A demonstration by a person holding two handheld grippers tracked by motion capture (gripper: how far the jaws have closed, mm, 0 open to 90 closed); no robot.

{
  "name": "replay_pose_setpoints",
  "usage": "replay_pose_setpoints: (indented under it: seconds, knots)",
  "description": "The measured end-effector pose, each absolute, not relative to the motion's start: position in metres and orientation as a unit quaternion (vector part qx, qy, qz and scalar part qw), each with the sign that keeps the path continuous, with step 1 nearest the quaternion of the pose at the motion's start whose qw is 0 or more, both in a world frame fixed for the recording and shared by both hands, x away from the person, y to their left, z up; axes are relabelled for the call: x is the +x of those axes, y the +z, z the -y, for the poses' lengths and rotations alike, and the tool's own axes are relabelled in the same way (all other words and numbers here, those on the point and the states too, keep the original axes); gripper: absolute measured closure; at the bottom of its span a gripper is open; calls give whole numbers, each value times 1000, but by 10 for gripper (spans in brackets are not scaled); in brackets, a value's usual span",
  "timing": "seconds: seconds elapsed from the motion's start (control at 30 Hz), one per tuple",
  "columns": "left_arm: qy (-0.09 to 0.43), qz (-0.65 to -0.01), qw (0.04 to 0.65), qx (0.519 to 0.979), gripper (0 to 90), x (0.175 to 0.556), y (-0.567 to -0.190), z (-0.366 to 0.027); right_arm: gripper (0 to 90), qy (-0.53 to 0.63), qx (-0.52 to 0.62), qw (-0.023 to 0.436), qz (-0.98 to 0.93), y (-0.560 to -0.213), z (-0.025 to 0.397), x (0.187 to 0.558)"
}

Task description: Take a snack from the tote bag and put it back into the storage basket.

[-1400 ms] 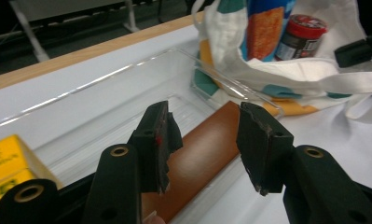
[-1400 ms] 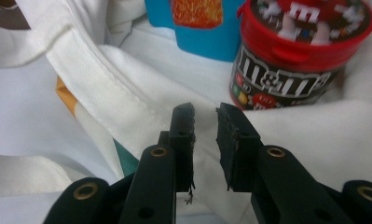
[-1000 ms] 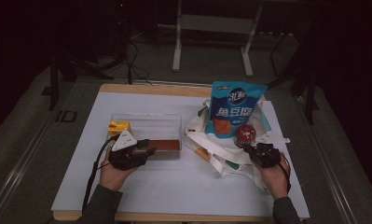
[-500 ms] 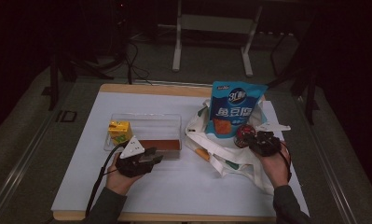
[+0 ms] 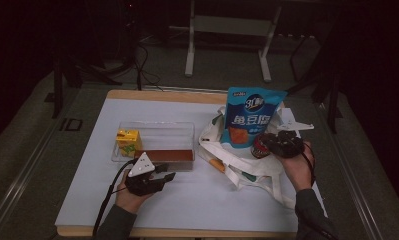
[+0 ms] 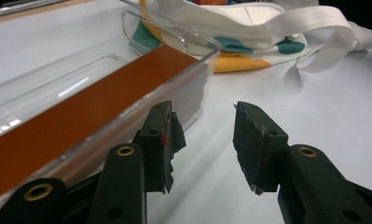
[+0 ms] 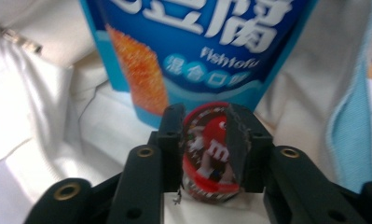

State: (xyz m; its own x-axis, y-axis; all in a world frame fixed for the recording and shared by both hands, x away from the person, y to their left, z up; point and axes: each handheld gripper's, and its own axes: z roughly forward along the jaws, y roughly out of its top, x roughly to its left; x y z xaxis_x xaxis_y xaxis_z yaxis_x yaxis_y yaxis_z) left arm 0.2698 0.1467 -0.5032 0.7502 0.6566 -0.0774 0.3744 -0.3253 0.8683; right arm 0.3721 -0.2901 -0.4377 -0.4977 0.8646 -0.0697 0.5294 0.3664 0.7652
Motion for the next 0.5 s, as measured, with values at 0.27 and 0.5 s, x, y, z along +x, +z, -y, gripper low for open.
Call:
replay_pose_setpoints:
  seconds: [0.27, 0.5]
  knots:
    - [121, -322, 478, 808, 586, 274, -518, -143, 556, 349, 449, 251, -783, -425, 290, 383]
    - [118, -321, 478, 809, 583, 277, -526, -141, 478, 353, 466, 258, -769, -412, 293, 394]
